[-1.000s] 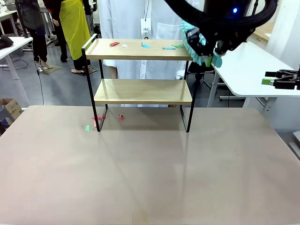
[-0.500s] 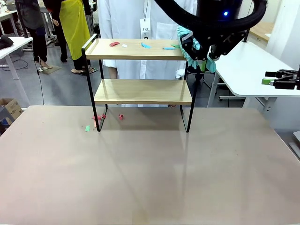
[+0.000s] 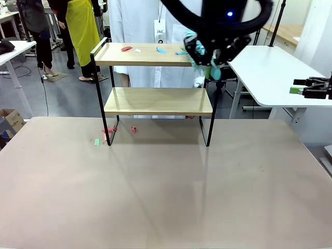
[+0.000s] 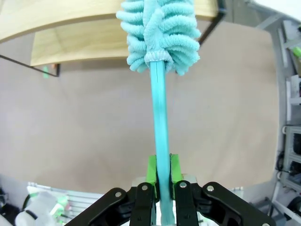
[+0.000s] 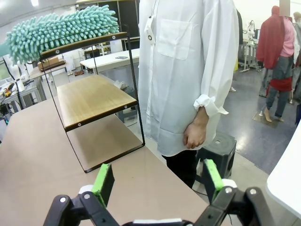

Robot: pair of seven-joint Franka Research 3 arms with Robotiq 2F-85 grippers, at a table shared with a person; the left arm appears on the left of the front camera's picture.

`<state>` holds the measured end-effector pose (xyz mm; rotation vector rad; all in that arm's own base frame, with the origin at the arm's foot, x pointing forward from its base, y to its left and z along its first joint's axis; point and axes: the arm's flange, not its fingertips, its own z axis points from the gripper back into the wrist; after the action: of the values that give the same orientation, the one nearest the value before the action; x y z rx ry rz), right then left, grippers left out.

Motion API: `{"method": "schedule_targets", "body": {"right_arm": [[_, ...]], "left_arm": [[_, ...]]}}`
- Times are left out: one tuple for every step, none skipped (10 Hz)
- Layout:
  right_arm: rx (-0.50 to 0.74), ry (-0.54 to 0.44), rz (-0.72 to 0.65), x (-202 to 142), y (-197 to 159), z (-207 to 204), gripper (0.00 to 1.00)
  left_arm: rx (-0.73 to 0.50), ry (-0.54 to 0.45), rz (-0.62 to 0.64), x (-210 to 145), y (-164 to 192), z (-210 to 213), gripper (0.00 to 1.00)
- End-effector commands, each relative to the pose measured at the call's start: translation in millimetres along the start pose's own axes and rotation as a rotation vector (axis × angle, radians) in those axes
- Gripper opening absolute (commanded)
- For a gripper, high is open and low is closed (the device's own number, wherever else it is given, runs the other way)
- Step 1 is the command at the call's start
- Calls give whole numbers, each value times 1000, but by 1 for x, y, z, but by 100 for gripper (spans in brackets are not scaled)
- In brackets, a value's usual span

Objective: Clean the shelf.
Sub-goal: Clean the specific section of the Shelf indicated by the human with the Duster.

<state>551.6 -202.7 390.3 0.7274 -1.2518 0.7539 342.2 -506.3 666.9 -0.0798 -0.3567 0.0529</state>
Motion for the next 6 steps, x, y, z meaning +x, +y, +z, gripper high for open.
{"method": "schedule_targets", "body": {"right_arm": [[0,0,6,3,1,-1,100],[0,0,6,3,1,-1,100],[0,0,6,3,1,-1,100],[0,0,6,3,1,-1,100],[0,0,6,3,1,-1,100],[0,0,6,3,1,-1,100]], "left_arm": [[35,66,1,8,27,2,13],[66,84,6,12,43,-2,13],[90,104,7,15,58,-4,13],[116,122,6,18,74,-7,13],[149,131,6,20,89,-8,13],[178,136,5,22,105,-9,13]]}}
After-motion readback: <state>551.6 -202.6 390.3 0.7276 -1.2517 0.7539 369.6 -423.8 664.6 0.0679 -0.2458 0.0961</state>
